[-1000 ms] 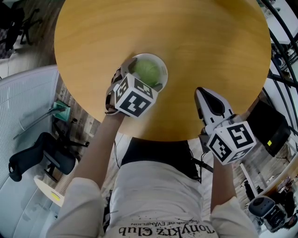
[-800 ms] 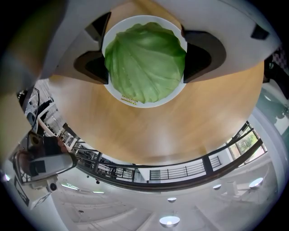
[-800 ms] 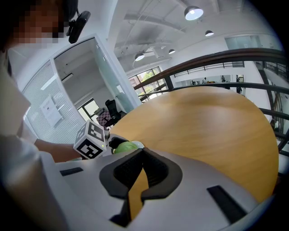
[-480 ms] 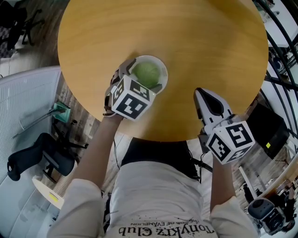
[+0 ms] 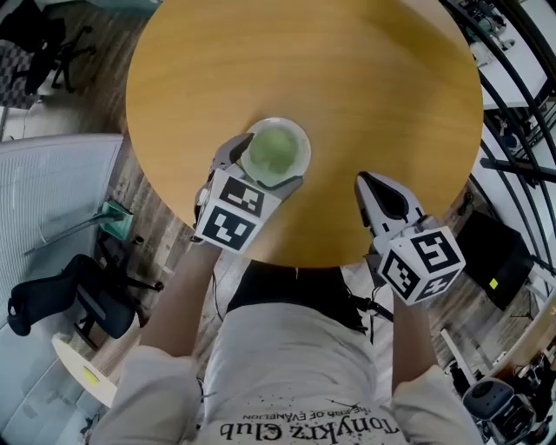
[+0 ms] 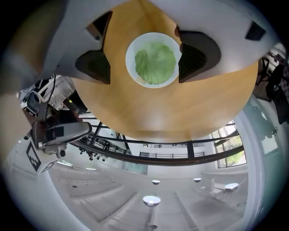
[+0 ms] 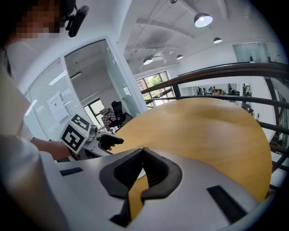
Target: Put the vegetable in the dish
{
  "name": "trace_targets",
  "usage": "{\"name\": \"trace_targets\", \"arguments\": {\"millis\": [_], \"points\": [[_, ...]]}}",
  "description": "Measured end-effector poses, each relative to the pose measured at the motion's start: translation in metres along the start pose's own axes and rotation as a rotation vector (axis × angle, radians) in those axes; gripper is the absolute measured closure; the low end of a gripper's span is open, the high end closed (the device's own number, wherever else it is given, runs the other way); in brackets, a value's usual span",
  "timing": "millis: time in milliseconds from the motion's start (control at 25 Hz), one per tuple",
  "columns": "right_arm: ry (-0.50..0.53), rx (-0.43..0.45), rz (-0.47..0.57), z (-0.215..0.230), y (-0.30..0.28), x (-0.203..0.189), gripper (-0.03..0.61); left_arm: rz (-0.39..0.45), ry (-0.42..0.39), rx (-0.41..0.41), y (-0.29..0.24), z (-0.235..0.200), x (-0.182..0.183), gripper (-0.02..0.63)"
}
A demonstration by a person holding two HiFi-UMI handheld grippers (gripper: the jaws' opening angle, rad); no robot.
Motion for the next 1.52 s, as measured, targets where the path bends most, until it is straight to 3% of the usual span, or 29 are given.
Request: {"name": "trace_targets", "arguments": {"millis": [80, 160, 440, 600, 720, 840, 1040, 1520], "points": [[0.016, 0.005, 0.006, -0.007, 0.009, 0.002, 0.561, 0.01, -0.013, 0.02, 0.016, 0.008, -0.003, 0.157], [0.034, 0.009, 0.019, -0.011, 0.016, 0.009, 0.561, 0.032, -0.006, 0.054, 0.032, 0.011, -0.003, 0.27], [0.1, 0.015, 0.053, -0.035, 0.047, 0.04, 0.561, 0.163, 0.046, 0.148, 0.107, 0.025, 0.008, 0.541], [0.131, 0.005, 0.064, -0.061, 0.071, 0.036, 0.561, 0.216, 0.047, 0.16, 0.148, 0.049, -0.008, 0.574], [0.148, 0.005, 0.069, -0.07, 0.078, 0.038, 0.561, 0.239, 0.092, 0.149, 0.164, 0.058, -0.014, 0.591], [0.163, 0.008, 0.086, -0.077, 0.083, 0.044, 0.561, 0.252, 0.134, 0.135, 0.175, 0.067, -0.02, 0.591], [0.207, 0.02, 0.116, -0.1, 0.096, 0.064, 0.561, 0.267, 0.136, 0.15, 0.194, 0.074, -0.028, 0.591], [0.248, 0.061, 0.109, -0.109, 0.099, 0.066, 0.562, 0.294, 0.148, 0.168, 0.2, 0.071, -0.022, 0.591]]}}
Point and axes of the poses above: the fingertips, and each gripper's own axes: y backward along the fingers, z to its right, x out of its top, the point moved 1 cm from there along y, backward along the fingers, and after that the axes turned 5 degrees about y, right-handed, at the moved point
